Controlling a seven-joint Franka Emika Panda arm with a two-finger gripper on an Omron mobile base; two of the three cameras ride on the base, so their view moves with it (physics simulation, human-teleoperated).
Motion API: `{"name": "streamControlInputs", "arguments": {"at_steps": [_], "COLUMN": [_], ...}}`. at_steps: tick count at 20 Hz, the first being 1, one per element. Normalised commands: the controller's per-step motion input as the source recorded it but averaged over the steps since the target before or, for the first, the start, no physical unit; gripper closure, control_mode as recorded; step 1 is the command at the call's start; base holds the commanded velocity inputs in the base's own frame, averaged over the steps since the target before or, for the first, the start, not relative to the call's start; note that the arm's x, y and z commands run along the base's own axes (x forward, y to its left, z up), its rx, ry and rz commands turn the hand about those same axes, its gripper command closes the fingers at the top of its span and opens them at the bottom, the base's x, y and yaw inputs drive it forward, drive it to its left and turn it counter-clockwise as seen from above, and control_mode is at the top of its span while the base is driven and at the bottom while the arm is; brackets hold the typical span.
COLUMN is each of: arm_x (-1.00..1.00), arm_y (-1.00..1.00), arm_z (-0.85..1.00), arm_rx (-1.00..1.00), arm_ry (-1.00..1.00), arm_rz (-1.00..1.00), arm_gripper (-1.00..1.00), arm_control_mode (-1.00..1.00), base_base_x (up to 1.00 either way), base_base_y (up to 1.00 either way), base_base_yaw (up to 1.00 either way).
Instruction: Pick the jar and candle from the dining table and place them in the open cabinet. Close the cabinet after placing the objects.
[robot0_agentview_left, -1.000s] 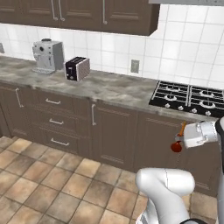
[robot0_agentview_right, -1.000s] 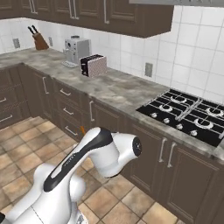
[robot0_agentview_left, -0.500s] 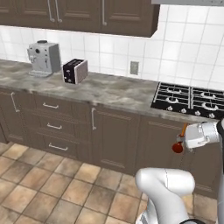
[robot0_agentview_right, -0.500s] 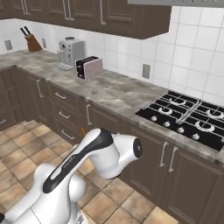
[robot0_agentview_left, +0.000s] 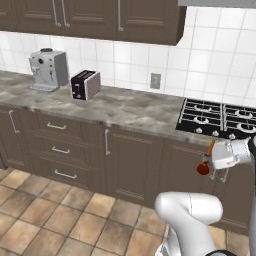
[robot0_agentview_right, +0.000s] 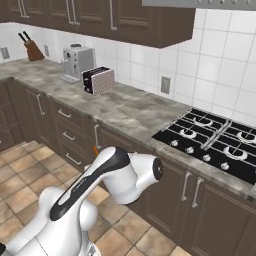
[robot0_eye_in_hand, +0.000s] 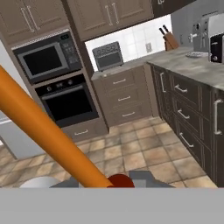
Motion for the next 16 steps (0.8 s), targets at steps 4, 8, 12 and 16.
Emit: {"name": "streamControlInputs", "arguments": {"at_steps": [4, 8, 12, 16], "arm_x": [0.0, 0.0, 0.0, 0.0], "arm_y": [0.0, 0.0, 0.0, 0.0], "arm_z": [0.0, 0.0, 0.0, 0.0], "arm_rx": [0.0, 0.0, 0.0, 0.0], "arm_ry": [0.0, 0.0, 0.0, 0.0], "arm_rz": [0.0, 0.0, 0.0, 0.0], "arm_gripper": [1.0, 1.0, 1.0, 1.0], "arm_control_mode": [1.0, 1.0, 1.0, 1.0], "base_base_x": [0.54, 0.55, 0.49, 0.34], "base_base_y": [0.07, 0.08, 0.07, -0.07], "base_base_yaw": [0.0, 0.0, 0.0, 0.0]}}
